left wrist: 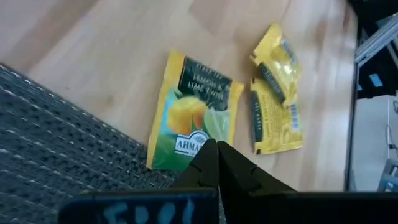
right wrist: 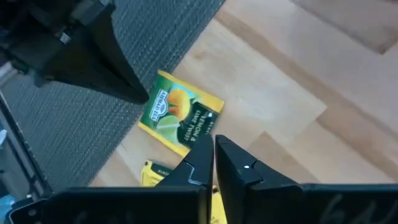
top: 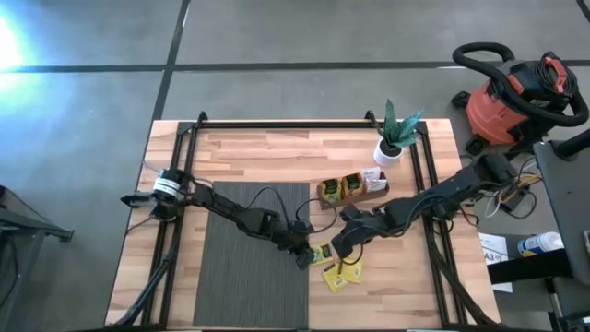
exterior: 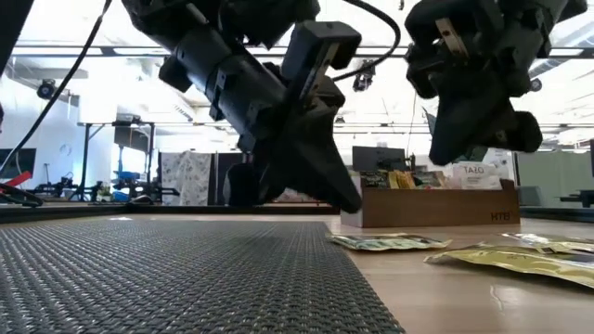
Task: Pick & Place Tea
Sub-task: Put the yellow tea bag into the middle section of the wooden organizer
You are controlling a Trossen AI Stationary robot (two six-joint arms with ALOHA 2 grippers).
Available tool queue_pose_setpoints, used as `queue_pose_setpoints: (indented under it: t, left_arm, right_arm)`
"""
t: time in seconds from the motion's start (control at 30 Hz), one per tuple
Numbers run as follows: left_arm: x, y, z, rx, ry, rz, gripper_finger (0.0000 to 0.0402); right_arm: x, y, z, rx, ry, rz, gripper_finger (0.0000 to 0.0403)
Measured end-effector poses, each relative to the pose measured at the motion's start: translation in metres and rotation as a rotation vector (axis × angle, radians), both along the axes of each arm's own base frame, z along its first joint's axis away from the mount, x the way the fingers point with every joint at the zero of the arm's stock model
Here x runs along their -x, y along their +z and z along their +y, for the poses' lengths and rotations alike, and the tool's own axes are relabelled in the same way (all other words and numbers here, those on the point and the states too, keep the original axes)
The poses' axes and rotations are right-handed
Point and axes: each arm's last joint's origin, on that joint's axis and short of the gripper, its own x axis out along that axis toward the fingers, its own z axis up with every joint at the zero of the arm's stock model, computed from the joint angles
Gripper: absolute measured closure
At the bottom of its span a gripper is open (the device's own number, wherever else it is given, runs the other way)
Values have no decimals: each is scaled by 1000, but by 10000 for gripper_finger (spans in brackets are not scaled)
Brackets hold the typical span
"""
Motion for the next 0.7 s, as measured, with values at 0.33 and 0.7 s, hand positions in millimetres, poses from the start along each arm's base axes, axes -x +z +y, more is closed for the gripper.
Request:
queue_pose_setpoints:
  t: [0.33,0.7]
  left_arm:
    - [-2,-20,-4,2,-2,44,401]
    - [-3,-26,-4,-5,1,67,401]
  right_arm:
    - [-25,-48,21,-176,46,49,300]
    - [-25,-57,28,-177,37,67,219]
